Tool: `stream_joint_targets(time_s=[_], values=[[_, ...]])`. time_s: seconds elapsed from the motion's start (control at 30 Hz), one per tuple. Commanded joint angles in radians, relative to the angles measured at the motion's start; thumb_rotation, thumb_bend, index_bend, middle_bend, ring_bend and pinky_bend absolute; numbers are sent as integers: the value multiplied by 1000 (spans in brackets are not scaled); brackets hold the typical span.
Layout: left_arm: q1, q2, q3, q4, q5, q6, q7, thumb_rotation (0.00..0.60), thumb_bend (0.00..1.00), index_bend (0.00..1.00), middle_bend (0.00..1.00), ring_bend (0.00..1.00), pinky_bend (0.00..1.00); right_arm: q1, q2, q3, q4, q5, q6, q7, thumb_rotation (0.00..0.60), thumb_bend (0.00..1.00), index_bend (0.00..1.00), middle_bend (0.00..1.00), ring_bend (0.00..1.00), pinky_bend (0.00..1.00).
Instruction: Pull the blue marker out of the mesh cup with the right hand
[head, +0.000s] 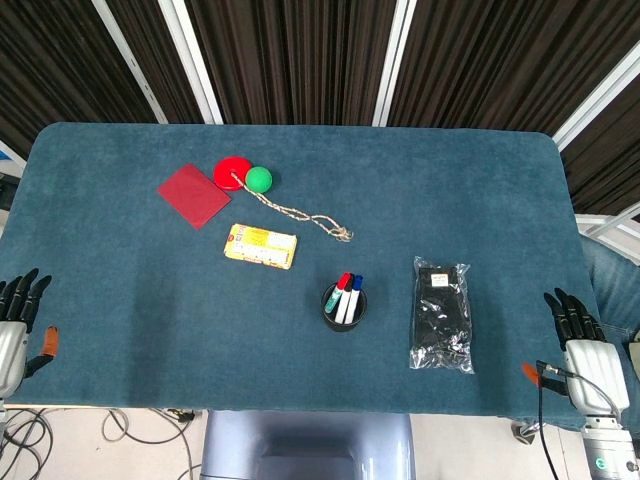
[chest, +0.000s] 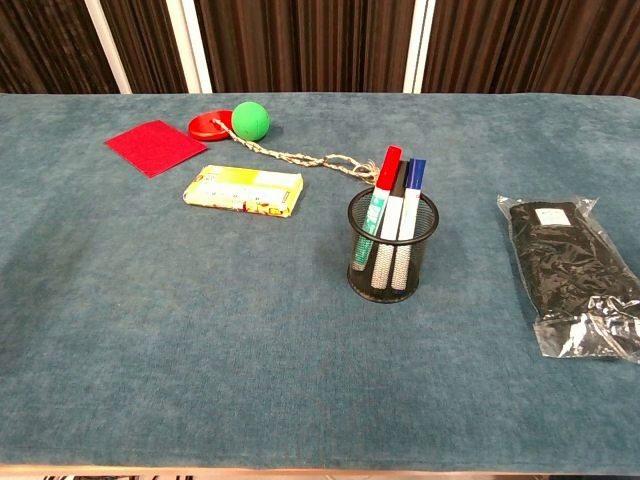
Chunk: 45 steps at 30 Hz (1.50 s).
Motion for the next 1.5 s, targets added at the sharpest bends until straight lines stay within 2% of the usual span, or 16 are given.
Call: stream_joint_targets(time_s=[0.03,0.17,0.37,0.43,0.5,0.7,0.9,1.07,1.23,1.5], values=[[1,-1,0,-1,2,3,-1,600,509,42,0,0,32,14,59,-21,-53,-20,-66,200,600,200,0,0,0,172],[1,-2,0,-2,1,1,-2,600,509,49,0,0,33,74,124,-7,-89,-22,-171,465,600,200,2,0,0,172],[0,-5,3,-4,1,-4,-3,600,509,55,0,0,33,257,271,47,-126,-1,-464,911,600,268,40,0,0,172],[0,-5,2,-4,-1,-5,-5,600,509,57,0,0,33,320,285,64,-114,16,-562,987,600,283,65,0,0,172],[0,-5,1,-3,-3,-5,-8,600,509,58,0,0,33,369,278,82,-100,44,-635,1012,600,285,93,0,0,172],[0,-4,-4,-10,-31,-19,-19,600,509,60,0,0,33,487,202,151,-72,216,-806,1017,600,285,188,0,0,172],[-3,1,-3,-15,-38,-32,-30,600,509,60,0,0,33,591,129,182,-27,370,-940,924,600,284,300,0,0,172],[-4,4,-4,-17,-43,-37,-36,600,509,60,0,0,33,659,63,182,1,519,-971,790,600,343,373,0,0,172],[-4,6,-3,-20,-43,-40,-40,600,509,60,0,0,33,701,8,173,3,658,-954,686,600,401,432,0,0,172],[-5,7,-4,-22,-54,-46,-43,600,509,62,0,0,33,746,-62,156,0,791,-917,550,600,439,437,0,0,172]])
